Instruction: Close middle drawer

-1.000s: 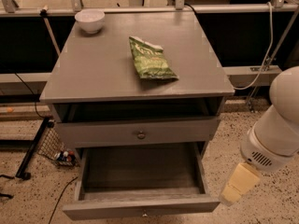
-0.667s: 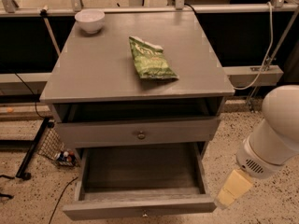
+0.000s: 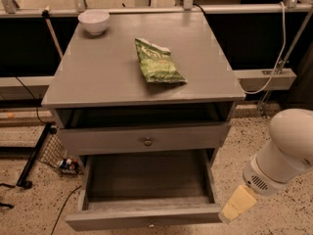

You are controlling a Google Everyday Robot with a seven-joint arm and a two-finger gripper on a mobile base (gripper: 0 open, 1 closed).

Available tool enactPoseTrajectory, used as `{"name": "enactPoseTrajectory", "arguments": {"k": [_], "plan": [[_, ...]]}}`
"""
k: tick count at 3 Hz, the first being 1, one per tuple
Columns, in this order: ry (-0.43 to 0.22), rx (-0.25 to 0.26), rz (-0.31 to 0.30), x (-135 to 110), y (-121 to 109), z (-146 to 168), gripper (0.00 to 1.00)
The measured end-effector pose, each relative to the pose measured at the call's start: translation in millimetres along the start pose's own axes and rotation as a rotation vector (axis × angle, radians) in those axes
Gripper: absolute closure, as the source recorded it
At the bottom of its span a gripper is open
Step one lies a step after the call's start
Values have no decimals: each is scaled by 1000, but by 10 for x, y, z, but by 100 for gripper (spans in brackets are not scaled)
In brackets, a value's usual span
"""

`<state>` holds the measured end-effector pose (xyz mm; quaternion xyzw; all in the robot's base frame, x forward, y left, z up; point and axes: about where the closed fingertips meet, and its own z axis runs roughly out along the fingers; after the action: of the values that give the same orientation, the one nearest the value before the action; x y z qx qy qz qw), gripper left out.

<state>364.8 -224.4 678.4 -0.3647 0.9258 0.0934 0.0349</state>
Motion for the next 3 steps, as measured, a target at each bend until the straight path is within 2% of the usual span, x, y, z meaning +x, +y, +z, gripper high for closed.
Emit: {"name": "enactPoseTrajectory", "arguments": {"k": [1,3], "plan": [[17,-35,16,69,84,224,0],[17,-104,123,291,425,905,0]]}}
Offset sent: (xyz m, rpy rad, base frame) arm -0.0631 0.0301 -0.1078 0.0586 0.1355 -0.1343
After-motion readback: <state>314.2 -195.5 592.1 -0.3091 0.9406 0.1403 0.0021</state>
